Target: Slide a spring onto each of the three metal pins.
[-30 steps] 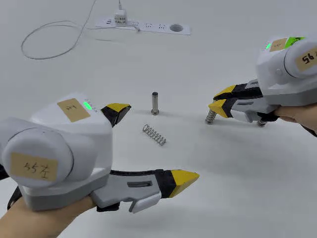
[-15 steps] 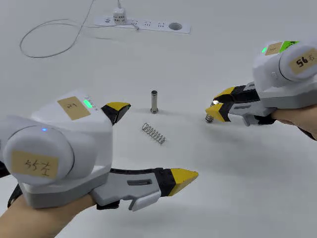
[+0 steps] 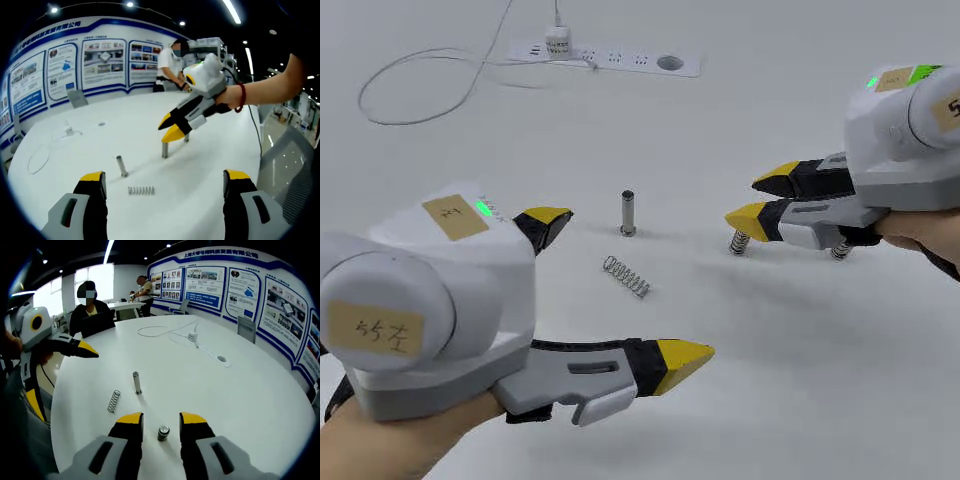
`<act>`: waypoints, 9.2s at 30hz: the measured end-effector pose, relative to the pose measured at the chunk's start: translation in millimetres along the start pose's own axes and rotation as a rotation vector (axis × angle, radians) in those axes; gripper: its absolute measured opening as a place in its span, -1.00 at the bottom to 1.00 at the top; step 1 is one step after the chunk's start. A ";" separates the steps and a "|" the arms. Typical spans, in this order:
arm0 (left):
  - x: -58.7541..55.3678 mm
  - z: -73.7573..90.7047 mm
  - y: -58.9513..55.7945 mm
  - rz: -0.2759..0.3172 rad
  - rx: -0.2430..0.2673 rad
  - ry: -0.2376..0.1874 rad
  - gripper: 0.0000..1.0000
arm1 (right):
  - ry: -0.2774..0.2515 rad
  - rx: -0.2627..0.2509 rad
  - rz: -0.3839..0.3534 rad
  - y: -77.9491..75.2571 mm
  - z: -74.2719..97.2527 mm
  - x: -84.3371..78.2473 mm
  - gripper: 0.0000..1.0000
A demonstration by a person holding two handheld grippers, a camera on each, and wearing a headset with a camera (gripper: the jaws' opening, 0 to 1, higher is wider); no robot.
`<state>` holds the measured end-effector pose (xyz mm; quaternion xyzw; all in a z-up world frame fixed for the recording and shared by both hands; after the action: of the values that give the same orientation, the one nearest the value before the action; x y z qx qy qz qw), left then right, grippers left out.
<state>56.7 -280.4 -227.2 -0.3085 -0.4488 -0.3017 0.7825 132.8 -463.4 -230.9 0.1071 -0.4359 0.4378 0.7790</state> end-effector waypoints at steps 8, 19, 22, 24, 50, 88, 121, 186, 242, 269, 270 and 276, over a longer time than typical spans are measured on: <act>-0.3 5.3 -0.3 0.012 0.009 0.005 1.00 | -0.036 0.027 -0.006 9.2 1.7 17.3 -0.34; -1.8 16.7 4.1 0.010 0.040 0.011 1.00 | -0.031 0.089 -0.004 34.8 -12.8 23.9 -0.30; -2.4 18.9 4.9 0.012 0.049 0.007 1.00 | -0.031 0.102 -0.004 40.9 -17.0 24.9 -0.29; -2.6 20.5 5.6 0.017 0.056 0.001 1.00 | -0.030 0.109 -0.008 45.1 -20.2 25.3 -0.29; -8.9 39.9 15.1 0.050 0.114 -0.022 0.97 | 0.032 0.153 -0.046 89.7 -64.0 5.0 -0.40; -10.5 36.6 23.3 0.010 0.139 -0.009 0.64 | 0.068 0.178 -0.105 87.3 -57.5 2.9 -0.78; 6.8 7.2 11.4 -0.331 0.022 0.048 -0.23 | 0.179 0.297 -0.121 87.8 8.9 41.8 -0.78; 5.5 3.8 2.4 -0.146 -0.096 -0.009 -0.79 | 0.031 0.362 -0.082 74.3 25.0 70.0 -0.74; 23.4 8.1 3.1 0.232 -0.090 -0.260 -0.80 | -0.268 0.281 -0.359 65.0 22.4 87.8 -0.75; 21.5 11.5 12.0 0.086 -0.007 -0.188 -0.59 | -0.312 0.274 -0.409 56.2 19.2 90.7 -0.78; 20.8 12.2 12.5 0.081 -0.003 -0.187 -0.56 | -0.312 0.267 -0.408 55.3 18.4 90.4 -0.78; 15.8 16.9 13.0 0.043 0.007 -0.159 -0.30 | -0.332 0.206 -0.365 47.6 10.7 91.9 -0.78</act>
<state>64.3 -262.6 -209.0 -0.3383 -0.5037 -0.2581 0.7518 111.4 -386.8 -163.8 0.3331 -0.4844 0.3084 0.7479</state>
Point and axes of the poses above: the centre of the closed fingertips' face, and the gripper's own axes: z roughly backward along the fingers, y roughly to its left, x roughly out of its top, the point moved 7 cm from there along z, roughly backward along the fingers, and after that the axes turned 11 degrees about z, right-handed, at the moved point
